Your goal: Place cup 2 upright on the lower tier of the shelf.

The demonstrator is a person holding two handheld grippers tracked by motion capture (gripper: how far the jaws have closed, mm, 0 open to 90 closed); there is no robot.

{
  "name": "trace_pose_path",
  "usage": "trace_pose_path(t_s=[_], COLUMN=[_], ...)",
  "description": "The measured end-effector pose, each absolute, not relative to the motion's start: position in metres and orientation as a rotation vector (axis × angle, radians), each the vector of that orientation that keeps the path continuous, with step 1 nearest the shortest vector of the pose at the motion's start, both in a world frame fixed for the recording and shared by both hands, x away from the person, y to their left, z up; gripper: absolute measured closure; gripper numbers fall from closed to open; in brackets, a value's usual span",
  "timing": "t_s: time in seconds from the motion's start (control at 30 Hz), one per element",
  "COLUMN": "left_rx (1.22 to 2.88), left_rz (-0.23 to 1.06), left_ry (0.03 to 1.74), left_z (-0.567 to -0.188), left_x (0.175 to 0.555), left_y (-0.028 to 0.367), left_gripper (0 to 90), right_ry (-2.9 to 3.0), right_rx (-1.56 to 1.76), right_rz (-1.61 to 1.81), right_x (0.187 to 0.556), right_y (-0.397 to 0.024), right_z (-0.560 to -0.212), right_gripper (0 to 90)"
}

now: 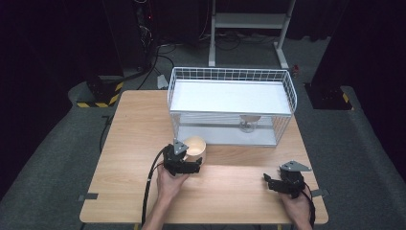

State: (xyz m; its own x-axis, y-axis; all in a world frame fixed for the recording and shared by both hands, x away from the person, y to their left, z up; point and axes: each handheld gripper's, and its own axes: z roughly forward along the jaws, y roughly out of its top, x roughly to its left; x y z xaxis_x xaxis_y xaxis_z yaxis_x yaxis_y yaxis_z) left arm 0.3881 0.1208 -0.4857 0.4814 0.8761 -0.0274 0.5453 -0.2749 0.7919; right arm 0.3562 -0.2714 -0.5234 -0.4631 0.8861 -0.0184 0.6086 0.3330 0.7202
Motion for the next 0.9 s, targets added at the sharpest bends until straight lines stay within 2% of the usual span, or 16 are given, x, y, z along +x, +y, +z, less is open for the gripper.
trace_pose_path(t_s=[0.9], left_rx=[1.968], left_rz=[0.591], left_ry=[1.189], left_z=[-0.493], left_x=[0.400], left_y=[0.108], left_gripper=[9.1], right_ry=[2.193], right_rx=[1.317], right_rz=[0.919], right_x=[0.356], right_y=[-0.271], right_z=[-0.523], right_gripper=[25.4])
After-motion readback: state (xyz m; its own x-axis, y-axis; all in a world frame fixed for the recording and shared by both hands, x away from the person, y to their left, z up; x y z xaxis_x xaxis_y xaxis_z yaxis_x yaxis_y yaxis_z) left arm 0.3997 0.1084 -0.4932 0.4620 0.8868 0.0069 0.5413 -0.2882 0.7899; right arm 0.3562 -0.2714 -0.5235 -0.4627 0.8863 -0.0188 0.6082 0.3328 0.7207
